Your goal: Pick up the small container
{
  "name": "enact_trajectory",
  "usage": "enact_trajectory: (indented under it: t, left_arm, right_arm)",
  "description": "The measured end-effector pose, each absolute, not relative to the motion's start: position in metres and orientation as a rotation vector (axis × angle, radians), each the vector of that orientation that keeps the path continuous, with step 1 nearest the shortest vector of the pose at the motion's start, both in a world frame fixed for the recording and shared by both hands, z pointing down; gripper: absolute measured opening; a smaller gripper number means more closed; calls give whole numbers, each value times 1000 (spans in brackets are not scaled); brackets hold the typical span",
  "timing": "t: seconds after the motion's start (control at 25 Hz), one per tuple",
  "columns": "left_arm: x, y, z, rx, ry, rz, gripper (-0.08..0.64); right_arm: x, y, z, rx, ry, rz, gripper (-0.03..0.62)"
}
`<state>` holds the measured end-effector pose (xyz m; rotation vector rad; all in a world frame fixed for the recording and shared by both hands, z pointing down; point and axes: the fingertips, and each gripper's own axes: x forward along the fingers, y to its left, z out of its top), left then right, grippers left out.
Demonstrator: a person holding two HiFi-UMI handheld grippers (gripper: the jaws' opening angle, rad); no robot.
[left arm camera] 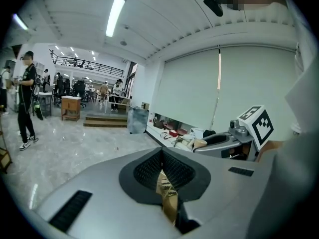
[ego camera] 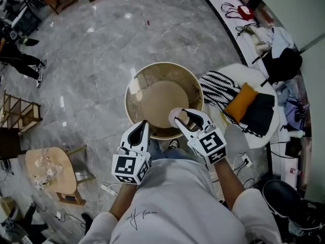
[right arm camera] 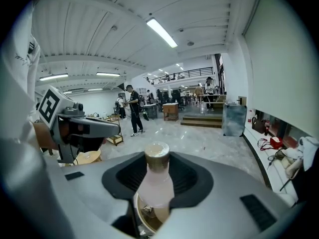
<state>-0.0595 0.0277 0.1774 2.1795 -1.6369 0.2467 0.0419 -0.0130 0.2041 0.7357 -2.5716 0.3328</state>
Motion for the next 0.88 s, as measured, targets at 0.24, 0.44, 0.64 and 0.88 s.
enact_trajectory:
  t: [0.24,0.44,0.64,0.88]
  left_arm:
    - [-51,41,166,2189,-1621,221,17]
    - [-47,51,160,2205,-1611,221,18]
    - [-42,57,156,2220,-1596,212,18]
    - [-38,58,153,2231,-1589,212,18]
  right_arm:
    - [55,1,191,732,-2586,335,147]
    - [60,12,183,728,-2591,320,147]
    - [63,19,176,731,-2606,324,147]
    - [65,21,173,733,-2611,324,147]
